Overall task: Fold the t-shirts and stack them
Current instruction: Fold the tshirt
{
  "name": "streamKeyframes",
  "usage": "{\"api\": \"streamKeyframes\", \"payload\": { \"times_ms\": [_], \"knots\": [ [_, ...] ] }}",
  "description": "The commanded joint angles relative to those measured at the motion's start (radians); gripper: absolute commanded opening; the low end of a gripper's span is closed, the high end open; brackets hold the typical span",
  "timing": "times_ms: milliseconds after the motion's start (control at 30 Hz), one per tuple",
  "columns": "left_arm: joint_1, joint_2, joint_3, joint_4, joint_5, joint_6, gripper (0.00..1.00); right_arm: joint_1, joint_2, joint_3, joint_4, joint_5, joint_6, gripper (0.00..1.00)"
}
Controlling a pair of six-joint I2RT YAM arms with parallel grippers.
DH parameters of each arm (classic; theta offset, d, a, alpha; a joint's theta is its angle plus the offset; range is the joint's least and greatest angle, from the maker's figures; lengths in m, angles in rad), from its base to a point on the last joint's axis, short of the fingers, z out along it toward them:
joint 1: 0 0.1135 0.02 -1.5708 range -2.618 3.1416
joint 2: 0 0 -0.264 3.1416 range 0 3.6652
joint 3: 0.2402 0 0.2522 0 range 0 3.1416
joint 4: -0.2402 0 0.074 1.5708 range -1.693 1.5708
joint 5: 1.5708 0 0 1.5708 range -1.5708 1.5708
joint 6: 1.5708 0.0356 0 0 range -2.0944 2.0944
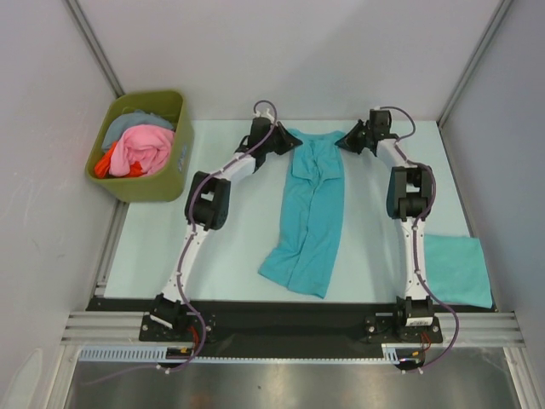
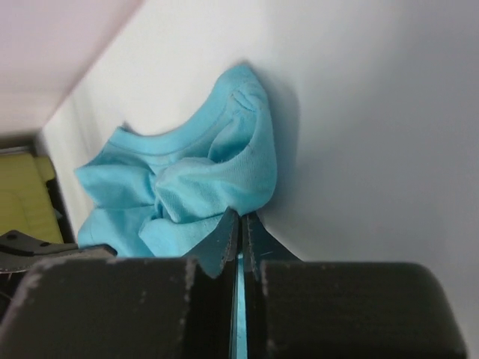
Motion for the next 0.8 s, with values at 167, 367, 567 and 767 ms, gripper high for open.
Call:
{"api": "streamKeyframes", "payload": {
  "times_ms": [167,367,567,767],
  "knots": [
    [0.056,0.011,0.138,-0.050,-0.087,0.055,0.56,0.012,0.140,0.264,0.084,-0.040,0.125,0.20],
    [0.068,-0.176,0.112,-0.309,-0.159,0.292,0.87,-0.015,0.045,0.288,-0.124,-0.010,0.031,0.62],
    [0.068,-0.481,-0.167,-0.506,-0.252,0.486,0.97,-0.113,-0.166,0.262,-0.536,0.085,-0.199,0.95],
    [0.042,-0.899,-0.610,-0.593,-0.192,0.551,0.89,-0.085,-0.556,-0.179,-0.778,0.206,-0.379,0.97]
  ]
}}
